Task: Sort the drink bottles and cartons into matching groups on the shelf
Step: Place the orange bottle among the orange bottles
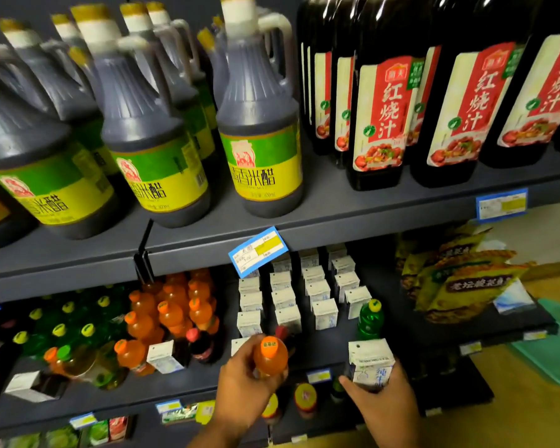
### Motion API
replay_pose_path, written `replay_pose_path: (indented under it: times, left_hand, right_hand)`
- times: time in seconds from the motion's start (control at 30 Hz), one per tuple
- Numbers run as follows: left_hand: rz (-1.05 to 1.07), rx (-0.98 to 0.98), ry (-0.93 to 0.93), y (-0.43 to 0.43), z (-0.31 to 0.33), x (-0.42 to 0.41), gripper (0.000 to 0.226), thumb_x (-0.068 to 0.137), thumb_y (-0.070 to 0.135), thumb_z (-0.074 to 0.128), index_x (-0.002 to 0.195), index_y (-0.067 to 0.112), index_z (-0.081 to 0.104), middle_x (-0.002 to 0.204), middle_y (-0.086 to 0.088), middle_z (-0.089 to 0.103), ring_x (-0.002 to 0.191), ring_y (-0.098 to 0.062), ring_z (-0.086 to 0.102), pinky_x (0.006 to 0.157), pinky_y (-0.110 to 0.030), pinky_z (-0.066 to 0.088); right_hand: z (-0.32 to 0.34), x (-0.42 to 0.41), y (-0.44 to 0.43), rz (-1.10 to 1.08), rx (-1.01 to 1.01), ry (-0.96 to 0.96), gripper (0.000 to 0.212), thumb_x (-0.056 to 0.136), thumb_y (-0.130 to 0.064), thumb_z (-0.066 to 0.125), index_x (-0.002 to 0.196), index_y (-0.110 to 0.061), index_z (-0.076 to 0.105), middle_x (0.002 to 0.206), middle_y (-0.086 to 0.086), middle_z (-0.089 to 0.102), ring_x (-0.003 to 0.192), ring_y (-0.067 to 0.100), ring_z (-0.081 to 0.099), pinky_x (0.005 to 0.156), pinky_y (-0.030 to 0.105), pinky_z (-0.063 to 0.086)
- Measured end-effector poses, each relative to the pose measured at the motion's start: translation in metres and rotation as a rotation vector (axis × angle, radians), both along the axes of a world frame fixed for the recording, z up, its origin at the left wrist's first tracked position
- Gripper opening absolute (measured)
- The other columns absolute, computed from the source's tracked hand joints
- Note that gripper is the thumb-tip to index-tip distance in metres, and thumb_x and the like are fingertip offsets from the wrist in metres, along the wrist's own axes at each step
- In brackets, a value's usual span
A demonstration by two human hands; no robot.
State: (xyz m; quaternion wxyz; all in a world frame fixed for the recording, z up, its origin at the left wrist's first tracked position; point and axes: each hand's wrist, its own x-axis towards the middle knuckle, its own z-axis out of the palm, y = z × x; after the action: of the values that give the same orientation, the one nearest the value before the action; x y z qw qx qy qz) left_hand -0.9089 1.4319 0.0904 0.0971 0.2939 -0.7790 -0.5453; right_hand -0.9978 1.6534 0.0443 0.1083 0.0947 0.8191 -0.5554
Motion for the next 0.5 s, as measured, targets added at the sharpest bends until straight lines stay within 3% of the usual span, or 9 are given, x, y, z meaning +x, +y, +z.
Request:
replay_pose_path:
  times: [0.27,0.4,0.5]
  left_hand:
    - [0.011,0.009,-0.017,0.004,-0.017,0.013,0.062,0.063,0.003,0.092,0.115,0.026,0.068,0.099,0.010,0.078,0.093,-0.008,0.073,0.084,-0.032,0.061]
    - [0.017,-0.017,-0.034,0.005,-0.029,0.014,0.063,0.063,0.003,0.092,0.115,0.029,0.068,0.103,0.015,0.076,0.098,-0.004,0.071,0.083,-0.020,0.057]
    - [0.055,-0.007,-0.066,0.006,-0.043,0.019,0.062,0.065,-0.005,0.088,0.115,0.023,0.068,0.105,0.008,0.077,0.099,-0.009,0.072,0.073,-0.013,0.055]
  right_hand:
    - [-0.032,-0.008,-0.008,-0.032,0.092,0.019,0.081,0.051,-0.036,0.097,0.120,-0.017,0.060,0.116,0.004,0.071,0.108,0.028,0.067,0.088,0.039,0.056]
    - [-0.055,-0.029,-0.017,-0.026,0.125,0.016,0.080,0.056,-0.030,0.096,0.124,-0.013,0.058,0.120,0.008,0.070,0.113,0.031,0.065,0.088,0.038,0.053]
    - [-0.069,-0.042,-0.027,0.000,0.112,0.013,0.077,0.061,-0.025,0.094,0.127,-0.010,0.057,0.121,0.010,0.069,0.113,0.031,0.065,0.089,0.034,0.050]
